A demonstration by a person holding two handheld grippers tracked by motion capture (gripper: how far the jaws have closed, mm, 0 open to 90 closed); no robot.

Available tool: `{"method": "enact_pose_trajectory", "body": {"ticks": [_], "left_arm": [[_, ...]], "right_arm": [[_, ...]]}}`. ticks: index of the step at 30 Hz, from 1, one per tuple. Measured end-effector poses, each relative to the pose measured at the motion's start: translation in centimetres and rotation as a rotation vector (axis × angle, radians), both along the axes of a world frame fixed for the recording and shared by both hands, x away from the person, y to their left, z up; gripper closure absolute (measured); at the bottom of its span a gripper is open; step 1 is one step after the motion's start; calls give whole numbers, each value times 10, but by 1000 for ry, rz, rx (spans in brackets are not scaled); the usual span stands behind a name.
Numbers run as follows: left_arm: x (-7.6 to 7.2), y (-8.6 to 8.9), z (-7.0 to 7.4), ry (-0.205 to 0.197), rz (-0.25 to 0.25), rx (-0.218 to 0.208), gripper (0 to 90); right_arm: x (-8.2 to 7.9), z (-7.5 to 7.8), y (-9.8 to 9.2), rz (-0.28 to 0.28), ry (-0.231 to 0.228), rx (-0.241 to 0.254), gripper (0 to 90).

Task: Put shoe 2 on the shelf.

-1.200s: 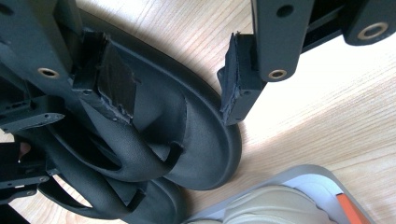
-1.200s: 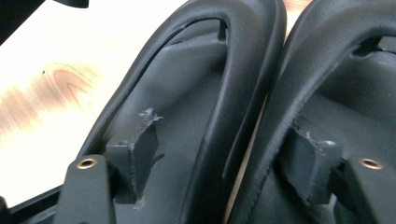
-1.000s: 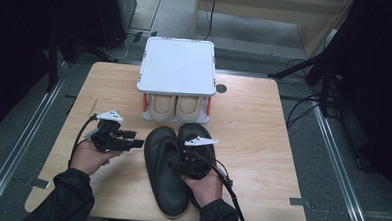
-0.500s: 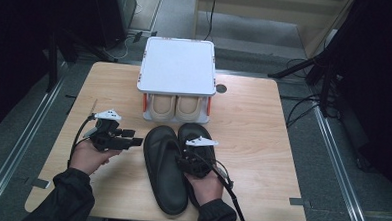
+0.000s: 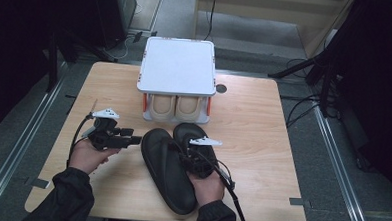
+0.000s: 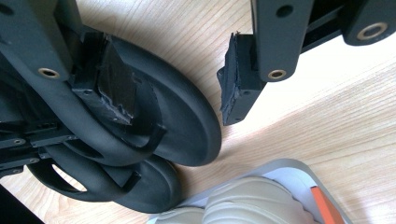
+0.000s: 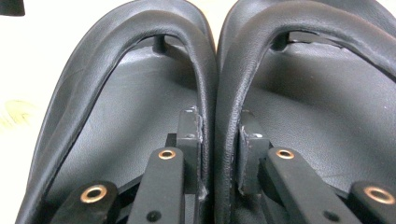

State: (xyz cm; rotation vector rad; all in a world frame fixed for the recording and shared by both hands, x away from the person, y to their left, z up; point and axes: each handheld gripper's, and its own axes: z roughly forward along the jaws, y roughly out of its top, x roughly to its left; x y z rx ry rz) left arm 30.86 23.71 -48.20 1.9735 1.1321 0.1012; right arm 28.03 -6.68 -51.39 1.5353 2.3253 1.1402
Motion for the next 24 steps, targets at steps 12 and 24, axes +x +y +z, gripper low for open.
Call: {"method": "enact_pose_trajectory", "body": {"ticks": [12, 24], "left_arm": [[0, 9, 1, 12, 32, -8, 418], [0, 23, 0, 21, 92, -22, 399]], "right_arm": [[2, 18, -17, 171, 25, -70, 764], [16, 28, -29, 571, -23, -55, 763]]}}
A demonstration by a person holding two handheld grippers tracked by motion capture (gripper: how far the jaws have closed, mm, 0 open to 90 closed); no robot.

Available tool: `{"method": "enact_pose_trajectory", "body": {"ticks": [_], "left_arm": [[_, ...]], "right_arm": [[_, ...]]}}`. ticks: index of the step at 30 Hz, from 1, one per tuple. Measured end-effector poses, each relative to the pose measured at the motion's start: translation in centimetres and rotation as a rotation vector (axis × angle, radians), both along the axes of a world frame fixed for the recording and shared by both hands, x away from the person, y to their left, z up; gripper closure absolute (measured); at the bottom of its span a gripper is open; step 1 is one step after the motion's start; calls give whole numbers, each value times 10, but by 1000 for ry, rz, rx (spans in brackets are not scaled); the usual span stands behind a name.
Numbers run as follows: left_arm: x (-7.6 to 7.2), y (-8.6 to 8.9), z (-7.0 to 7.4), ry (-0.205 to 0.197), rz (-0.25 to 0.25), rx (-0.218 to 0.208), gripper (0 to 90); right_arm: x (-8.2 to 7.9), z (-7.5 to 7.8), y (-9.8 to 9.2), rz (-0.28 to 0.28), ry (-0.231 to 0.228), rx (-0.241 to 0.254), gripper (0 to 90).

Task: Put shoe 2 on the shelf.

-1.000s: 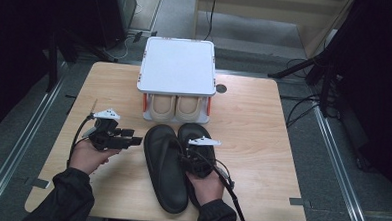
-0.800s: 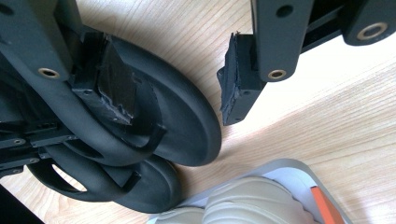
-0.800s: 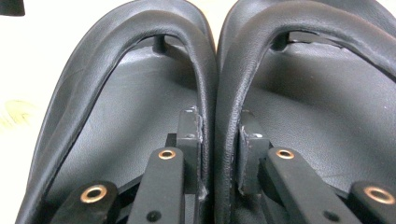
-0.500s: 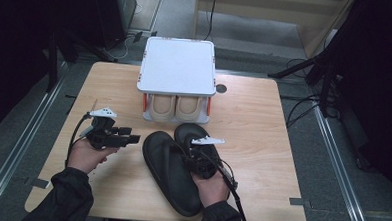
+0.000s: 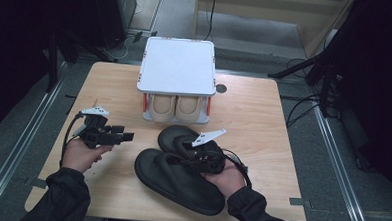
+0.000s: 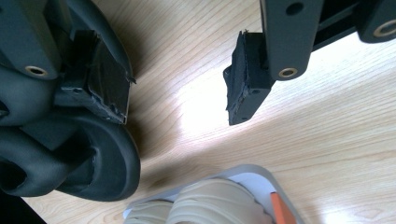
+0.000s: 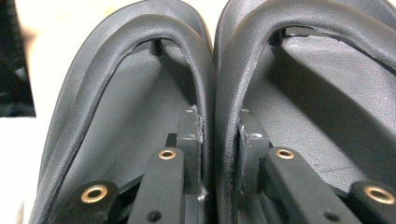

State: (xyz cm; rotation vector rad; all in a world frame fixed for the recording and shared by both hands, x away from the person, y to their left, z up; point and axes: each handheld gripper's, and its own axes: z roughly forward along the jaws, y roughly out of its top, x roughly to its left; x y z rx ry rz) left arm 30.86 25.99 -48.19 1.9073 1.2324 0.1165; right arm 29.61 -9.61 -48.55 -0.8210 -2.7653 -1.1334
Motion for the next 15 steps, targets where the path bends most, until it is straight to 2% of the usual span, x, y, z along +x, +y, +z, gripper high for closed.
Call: {"method": "enact_pose_trajectory", "body": {"ticks": [3, 6, 12, 15], "left_arm": [[-2, 4, 0, -4, 6, 10, 395], [-6, 6, -1, 1, 23, 20, 391], [-13, 12, -2, 9, 47, 27, 387], [-17, 16, -2, 12, 59, 25, 387]], "right_arm": [[9, 0, 0, 51, 34, 4, 761], [18, 2, 1, 108, 40, 10, 762], [30, 16, 11, 226, 9, -22, 761], [37, 25, 17, 255, 12, -15, 760]]}}
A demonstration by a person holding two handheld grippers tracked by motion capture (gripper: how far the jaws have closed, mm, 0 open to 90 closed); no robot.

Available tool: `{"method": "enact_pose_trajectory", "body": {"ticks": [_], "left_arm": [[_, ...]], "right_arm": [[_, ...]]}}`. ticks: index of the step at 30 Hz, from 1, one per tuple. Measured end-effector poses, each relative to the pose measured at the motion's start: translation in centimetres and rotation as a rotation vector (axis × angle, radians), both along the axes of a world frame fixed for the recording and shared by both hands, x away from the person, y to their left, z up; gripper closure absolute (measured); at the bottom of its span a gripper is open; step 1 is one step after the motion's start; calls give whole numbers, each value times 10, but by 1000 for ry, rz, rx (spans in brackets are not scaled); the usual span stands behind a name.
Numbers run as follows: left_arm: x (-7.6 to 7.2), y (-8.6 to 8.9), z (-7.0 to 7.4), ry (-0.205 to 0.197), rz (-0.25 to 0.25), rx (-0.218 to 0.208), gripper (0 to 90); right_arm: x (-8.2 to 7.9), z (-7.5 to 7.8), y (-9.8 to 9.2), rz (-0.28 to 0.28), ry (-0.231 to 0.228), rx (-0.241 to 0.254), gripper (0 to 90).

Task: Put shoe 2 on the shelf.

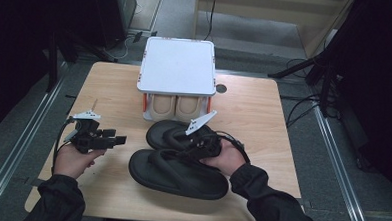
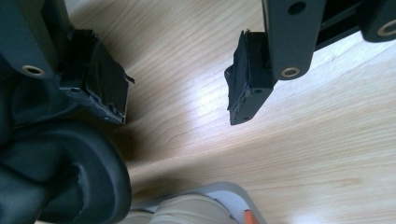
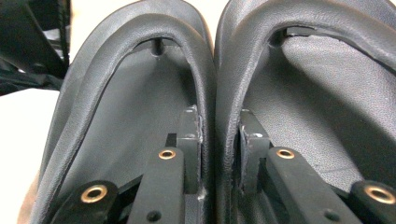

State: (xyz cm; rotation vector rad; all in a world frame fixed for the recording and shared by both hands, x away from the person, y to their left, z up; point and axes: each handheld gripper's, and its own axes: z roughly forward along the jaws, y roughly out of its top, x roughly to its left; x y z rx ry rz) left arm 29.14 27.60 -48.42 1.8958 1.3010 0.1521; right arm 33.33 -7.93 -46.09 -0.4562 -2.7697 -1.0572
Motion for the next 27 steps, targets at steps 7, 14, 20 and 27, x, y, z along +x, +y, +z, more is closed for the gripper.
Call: {"method": "enact_pose_trajectory", "body": {"ticks": [7, 14, 20, 27], "left_arm": [[-11, 8, -1, 0, 34, 3, 386], [-20, 14, -2, 7, 61, 1, 384], [-24, 17, -2, 6, 71, 0, 383], [-23, 15, -3, 4, 66, 1, 381]], "right_arm": [[16, 26, 12, 73, -7, 30, 760], [26, 55, 21, 105, -27, 45, 758], [36, 88, 30, 128, -30, 72, 757], [47, 126, 38, 137, -56, 91, 757]]}}
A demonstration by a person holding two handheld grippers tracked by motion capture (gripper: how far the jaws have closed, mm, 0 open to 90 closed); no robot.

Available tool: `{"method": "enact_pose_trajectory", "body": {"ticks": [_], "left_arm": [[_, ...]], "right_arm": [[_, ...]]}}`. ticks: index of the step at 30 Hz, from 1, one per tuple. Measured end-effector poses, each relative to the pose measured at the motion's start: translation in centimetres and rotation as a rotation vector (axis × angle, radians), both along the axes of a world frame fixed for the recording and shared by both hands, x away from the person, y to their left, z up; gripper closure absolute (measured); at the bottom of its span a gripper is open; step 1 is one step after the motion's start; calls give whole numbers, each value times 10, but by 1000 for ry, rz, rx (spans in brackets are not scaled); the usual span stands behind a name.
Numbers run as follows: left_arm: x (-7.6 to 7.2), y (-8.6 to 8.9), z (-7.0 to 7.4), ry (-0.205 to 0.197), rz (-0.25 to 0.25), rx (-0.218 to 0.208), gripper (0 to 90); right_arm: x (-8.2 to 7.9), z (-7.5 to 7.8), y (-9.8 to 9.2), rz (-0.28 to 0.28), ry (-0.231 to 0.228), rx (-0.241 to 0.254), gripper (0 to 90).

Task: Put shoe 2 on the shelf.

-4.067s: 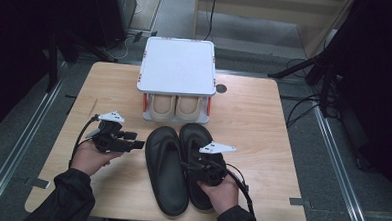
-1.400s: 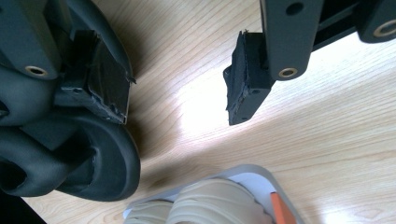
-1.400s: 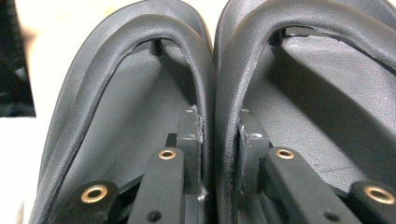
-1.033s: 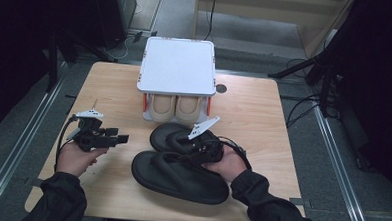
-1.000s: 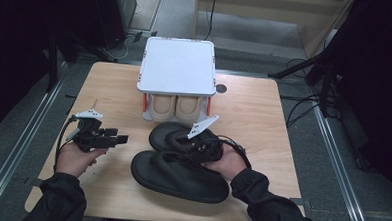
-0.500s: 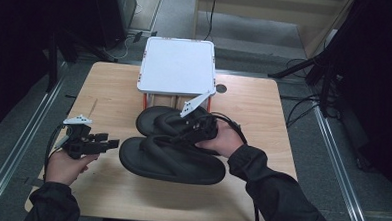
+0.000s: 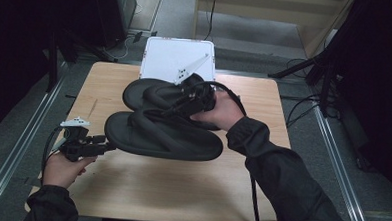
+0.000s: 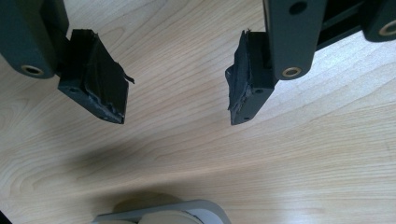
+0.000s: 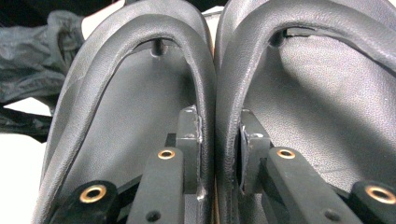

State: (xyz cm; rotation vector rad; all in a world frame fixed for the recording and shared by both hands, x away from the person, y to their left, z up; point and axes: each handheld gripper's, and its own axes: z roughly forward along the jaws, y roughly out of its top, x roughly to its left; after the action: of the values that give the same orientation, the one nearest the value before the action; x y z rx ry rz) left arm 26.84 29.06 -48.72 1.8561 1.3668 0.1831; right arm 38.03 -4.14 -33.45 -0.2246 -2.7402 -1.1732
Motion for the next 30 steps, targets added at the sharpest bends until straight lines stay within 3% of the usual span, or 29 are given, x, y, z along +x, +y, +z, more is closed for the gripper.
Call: {"method": "enact_pose_trajectory", "body": {"ticks": [5, 11, 18, 21, 25, 30], "left_arm": [[0, -1, 0, 5, -6, -6, 381], [0, -1, 0, 10, -15, -3, 380], [1, -2, -1, 7, -19, -7, 380], [3, -3, -1, 8, -21, -8, 379], [5, -5, -2, 8, -31, -12, 378], [8, -8, -3, 15, -49, -13, 377]], "right_arm": [[10, 26, 6, -36, -29, -5, 757], [33, 40, 12, -119, -21, -27, 758], [69, 34, 15, -310, -23, -56, 759], [86, 26, 16, -424, -10, -66, 758], [102, 20, 16, -529, 20, -76, 759], [119, 19, 17, -624, 23, -92, 758]]}}
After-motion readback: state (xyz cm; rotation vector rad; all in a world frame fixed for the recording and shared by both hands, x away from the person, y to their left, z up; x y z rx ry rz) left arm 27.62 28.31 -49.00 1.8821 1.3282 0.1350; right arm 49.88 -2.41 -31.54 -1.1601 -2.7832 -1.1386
